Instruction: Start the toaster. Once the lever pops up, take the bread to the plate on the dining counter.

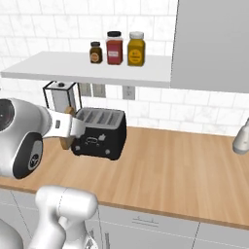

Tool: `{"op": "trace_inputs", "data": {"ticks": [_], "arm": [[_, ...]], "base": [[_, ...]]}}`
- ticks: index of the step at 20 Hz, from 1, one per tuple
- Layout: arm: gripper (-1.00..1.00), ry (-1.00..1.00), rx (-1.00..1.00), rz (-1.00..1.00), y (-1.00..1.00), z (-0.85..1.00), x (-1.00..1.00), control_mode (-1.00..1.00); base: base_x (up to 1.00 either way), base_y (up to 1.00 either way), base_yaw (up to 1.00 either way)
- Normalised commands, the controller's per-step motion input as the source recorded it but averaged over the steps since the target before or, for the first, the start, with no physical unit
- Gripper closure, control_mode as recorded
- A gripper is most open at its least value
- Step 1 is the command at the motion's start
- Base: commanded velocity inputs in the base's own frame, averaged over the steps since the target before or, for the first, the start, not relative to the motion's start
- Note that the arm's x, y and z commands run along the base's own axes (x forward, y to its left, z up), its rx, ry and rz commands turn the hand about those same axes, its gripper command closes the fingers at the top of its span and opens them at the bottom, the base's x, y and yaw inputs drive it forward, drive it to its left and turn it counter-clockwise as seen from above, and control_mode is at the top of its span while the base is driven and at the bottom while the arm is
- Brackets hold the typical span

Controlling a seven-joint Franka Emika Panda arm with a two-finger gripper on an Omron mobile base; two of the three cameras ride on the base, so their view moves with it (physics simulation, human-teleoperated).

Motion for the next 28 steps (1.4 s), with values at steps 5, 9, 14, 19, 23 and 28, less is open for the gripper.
{"op": "trace_inputs", "data": {"ticks": [5, 9, 14, 19, 23, 28], "arm": [[1.0, 0.0, 0.0, 0.0, 0.0, 0.0, 0.0, 1.0], [1.0, 0.0, 0.0, 0.0, 0.0, 0.0, 0.0, 1.0], [1.0, 0.0, 0.0, 0.0, 0.0, 0.0, 0.0, 1.0], [1.0, 0.0, 0.0, 0.0, 0.0, 0.0, 0.0, 1.0], [1.0, 0.0, 0.0, 0.0, 0.0, 0.0, 0.0, 1.0], [1.0, 0.0, 0.0, 0.0, 0.0, 0.0, 0.0, 1.0]], "base": [[-0.92, 0.0, -0.08], [-1.0, 0.06, -0.07], [-0.76, 0.14, -0.2], [-0.4, 0.14, -0.83], [-0.29, 0.08, -0.91], [-0.25, 0.11, -0.91]]}}
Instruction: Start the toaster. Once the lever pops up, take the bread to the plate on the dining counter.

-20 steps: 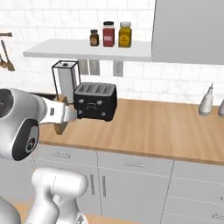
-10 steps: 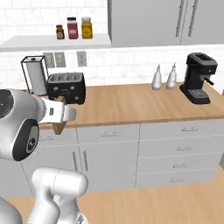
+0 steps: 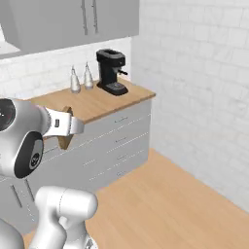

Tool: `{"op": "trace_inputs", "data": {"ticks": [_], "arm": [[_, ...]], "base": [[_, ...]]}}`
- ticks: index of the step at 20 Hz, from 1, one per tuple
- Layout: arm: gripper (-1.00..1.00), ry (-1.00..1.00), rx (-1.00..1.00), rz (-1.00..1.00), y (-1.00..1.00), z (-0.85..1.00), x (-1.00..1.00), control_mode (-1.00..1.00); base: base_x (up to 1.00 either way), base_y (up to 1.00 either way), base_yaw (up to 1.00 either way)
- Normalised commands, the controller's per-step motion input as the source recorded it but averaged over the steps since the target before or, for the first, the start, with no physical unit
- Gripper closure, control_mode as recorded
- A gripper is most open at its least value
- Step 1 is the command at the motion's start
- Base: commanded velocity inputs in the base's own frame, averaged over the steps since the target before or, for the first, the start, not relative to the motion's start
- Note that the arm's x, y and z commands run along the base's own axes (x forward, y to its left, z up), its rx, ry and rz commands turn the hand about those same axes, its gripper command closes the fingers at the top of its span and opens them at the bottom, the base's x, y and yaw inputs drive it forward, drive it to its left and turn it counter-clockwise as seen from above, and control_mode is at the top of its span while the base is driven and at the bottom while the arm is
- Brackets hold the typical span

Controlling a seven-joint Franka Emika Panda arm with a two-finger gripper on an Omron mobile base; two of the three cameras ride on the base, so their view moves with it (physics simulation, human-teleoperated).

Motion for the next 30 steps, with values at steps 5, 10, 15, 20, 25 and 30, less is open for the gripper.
{"op": "trace_inputs", "data": {"ticks": [5, 10, 15, 20, 25, 30], "arm": [[1.0, 0.0, 0.0, 0.0, 0.0, 0.0, 0.0, 1.0], [1.0, 0.0, 0.0, 0.0, 0.0, 0.0, 0.0, 1.0], [1.0, 0.0, 0.0, 0.0, 0.0, 0.0, 0.0, 1.0], [1.0, 0.0, 0.0, 0.0, 0.0, 0.0, 0.0, 1.0], [1.0, 0.0, 0.0, 0.0, 0.0, 0.0, 0.0, 1.0], [1.0, 0.0, 0.0, 0.0, 0.0, 0.0, 0.0, 1.0]], "base": [[-0.44, 0.09, -0.86], [-0.45, 0.16, -0.86], [-0.28, 0.22, -0.84], [0.0, 0.59, -0.75], [0.07, 1.0, -0.49], [0.0, 0.61, -0.58]]}}
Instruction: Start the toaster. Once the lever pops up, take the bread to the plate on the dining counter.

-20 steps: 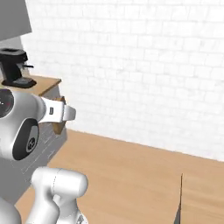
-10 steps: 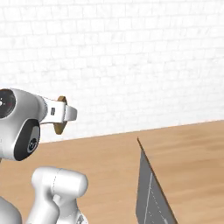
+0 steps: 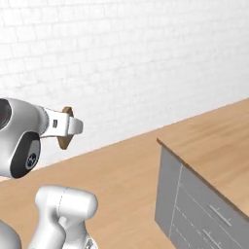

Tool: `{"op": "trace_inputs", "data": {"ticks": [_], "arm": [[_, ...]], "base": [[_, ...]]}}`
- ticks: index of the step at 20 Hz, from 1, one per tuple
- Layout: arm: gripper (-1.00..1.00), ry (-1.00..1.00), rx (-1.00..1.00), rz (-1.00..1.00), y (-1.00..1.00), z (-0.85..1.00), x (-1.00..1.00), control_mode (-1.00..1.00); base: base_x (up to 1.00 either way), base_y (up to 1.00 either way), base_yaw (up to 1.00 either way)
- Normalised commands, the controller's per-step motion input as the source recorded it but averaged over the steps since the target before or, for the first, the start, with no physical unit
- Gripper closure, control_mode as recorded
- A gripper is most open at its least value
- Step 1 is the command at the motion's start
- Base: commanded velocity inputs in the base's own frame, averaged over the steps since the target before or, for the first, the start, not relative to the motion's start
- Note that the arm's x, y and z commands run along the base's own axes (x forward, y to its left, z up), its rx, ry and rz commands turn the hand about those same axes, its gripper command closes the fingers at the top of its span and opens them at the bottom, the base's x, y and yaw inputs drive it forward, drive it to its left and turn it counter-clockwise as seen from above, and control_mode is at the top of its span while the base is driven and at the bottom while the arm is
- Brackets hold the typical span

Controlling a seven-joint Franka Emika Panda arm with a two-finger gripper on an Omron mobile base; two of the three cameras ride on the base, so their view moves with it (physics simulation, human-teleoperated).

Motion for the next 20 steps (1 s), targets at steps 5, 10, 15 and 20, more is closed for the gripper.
{"op": "trace_inputs", "data": {"ticks": [5, 10, 15, 20], "arm": [[1.0, 0.0, 0.0, 0.0, 0.0, 0.0, 0.0, 1.0], [1.0, 0.0, 0.0, 0.0, 0.0, 0.0, 0.0, 1.0], [1.0, 0.0, 0.0, 0.0, 0.0, 0.0, 0.0, 1.0], [1.0, 0.0, 0.0, 0.0, 0.0, 0.0, 0.0, 1.0]], "base": [[0.0, 0.01, -0.96], [0.0, 0.41, -0.84], [0.0, 0.91, -0.6], [0.03, 0.98, -0.43]]}}
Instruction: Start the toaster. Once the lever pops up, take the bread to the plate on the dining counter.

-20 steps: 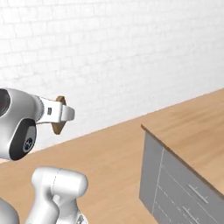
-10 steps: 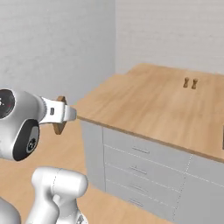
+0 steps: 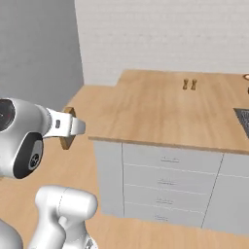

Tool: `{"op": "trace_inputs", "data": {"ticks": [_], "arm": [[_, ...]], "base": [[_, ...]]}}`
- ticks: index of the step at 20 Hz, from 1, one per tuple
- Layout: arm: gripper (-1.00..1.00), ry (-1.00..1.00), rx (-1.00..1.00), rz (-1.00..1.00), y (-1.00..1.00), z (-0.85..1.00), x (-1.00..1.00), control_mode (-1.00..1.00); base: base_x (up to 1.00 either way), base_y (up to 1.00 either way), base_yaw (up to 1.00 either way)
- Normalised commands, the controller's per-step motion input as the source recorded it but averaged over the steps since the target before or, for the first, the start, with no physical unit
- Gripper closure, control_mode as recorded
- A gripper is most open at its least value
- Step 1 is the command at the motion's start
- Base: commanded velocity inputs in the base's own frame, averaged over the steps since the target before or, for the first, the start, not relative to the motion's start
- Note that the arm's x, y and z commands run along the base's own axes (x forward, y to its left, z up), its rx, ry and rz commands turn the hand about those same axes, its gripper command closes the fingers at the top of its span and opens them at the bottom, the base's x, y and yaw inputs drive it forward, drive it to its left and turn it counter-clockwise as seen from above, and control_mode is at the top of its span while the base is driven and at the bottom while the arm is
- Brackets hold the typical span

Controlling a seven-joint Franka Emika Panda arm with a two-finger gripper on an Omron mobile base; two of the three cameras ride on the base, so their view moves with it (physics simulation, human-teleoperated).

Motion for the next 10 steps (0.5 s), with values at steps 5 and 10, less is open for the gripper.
{"op": "trace_inputs", "data": {"ticks": [5, 10], "arm": [[1.0, 0.0, 0.0, 0.0, 0.0, 0.0, 0.0, 1.0], [1.0, 0.0, 0.0, 0.0, 0.0, 0.0, 0.0, 1.0]], "base": [[0.0, 0.44, -0.64], [0.0, 0.03, -0.85]]}}
